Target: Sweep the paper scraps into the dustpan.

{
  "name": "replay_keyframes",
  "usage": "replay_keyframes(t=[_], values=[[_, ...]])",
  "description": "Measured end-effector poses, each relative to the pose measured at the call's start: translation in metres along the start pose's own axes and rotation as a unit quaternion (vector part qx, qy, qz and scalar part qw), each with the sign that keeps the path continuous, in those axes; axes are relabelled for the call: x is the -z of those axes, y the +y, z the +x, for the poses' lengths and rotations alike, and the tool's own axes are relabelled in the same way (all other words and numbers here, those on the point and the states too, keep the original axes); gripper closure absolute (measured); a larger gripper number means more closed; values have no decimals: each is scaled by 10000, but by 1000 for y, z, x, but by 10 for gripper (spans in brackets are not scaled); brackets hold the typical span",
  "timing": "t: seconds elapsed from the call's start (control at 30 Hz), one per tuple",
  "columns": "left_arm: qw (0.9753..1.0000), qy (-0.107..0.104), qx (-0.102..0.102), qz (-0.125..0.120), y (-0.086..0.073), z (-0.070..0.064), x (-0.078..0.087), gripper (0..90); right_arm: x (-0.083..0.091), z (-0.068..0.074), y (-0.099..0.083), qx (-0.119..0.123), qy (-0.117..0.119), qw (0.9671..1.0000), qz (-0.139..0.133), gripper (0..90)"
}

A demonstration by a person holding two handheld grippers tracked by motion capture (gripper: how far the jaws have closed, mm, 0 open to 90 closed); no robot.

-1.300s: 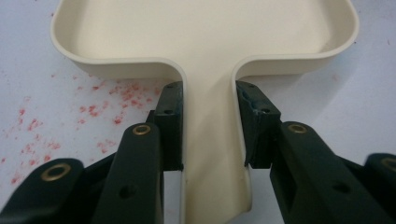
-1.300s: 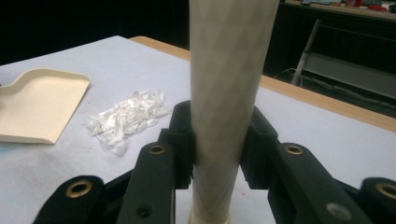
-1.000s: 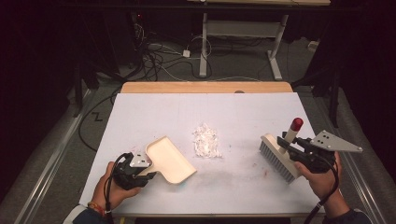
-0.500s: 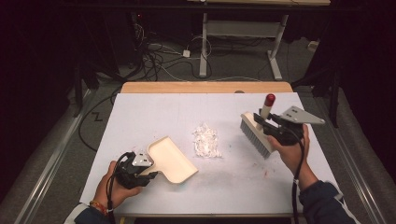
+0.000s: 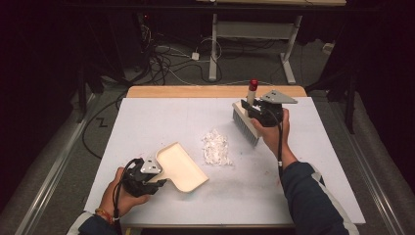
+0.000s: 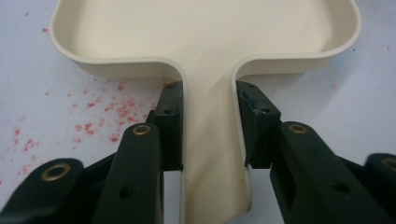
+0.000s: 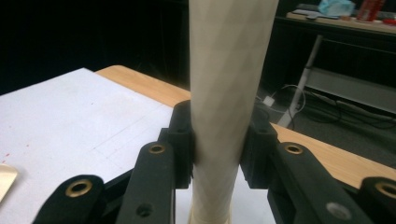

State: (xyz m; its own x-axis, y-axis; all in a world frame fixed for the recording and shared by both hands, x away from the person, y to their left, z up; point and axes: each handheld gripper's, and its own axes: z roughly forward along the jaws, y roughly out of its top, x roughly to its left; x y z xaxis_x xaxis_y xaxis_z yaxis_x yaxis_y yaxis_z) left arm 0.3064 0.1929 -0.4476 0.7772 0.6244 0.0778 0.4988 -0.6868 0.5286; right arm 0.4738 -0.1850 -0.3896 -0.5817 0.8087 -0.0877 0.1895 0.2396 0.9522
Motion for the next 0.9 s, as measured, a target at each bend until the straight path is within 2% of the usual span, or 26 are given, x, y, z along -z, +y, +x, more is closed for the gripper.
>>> replay_keyframes(t=[0.1, 0.13, 0.23, 0.3, 0.43, 0.53, 0.6, 0.7, 0.73, 0.77, 0.8, 0.9], values=[[10000, -2, -7, -17, 1, 0, 0, 634, -8, 6, 0, 70, 5, 10000, 3, 703], [10000, -19, -12, -10, 1, 1, 0, 634, -14, 13, 1, 121, 73, 9999, -26, 703], [10000, -29, -10, -1, 2, 1, -1, 634, -18, 21, 1, 247, 139, 9996, -39, 704], [10000, -31, 9, 4, 4, 0, -3, 634, -25, 33, 0, 370, 379, 9986, -7, 703], [10000, -10, -2, 64, 9, -1, -6, 634, -27, 45, -2, 494, 651, 9967, -18, 703], [10000, -32, -8, 88, 11, -1, -7, 634, -27, 51, -4, 450, 927, 9947, -6, 702], [9999, -69, 24, 118, 13, 2, -12, 634, -26, 56, -5, 554, 1018, 9933, 17, 699], [9999, -75, 46, 122, 16, 3, -14, 634, -25, 60, -6, 563, 1100, 9923, 8, 698], [9998, -93, 82, 141, 19, 4, -16, 634, -24, 62, -7, 601, 1205, 9909, 6, 696], [9998, -93, 82, 141, 19, 4, -16, 634, -24, 62, -7, 601, 1205, 9909, 6, 696], [9997, -119, 132, 166, 22, 4, -18, 634, -23, 63, -6, 704, 1274, 9893, 1, 699], [9995, -137, 64, 259, 28, 6, -21, 634, -22, 63, -5, 746, 1371, 9877, -56, 702]])
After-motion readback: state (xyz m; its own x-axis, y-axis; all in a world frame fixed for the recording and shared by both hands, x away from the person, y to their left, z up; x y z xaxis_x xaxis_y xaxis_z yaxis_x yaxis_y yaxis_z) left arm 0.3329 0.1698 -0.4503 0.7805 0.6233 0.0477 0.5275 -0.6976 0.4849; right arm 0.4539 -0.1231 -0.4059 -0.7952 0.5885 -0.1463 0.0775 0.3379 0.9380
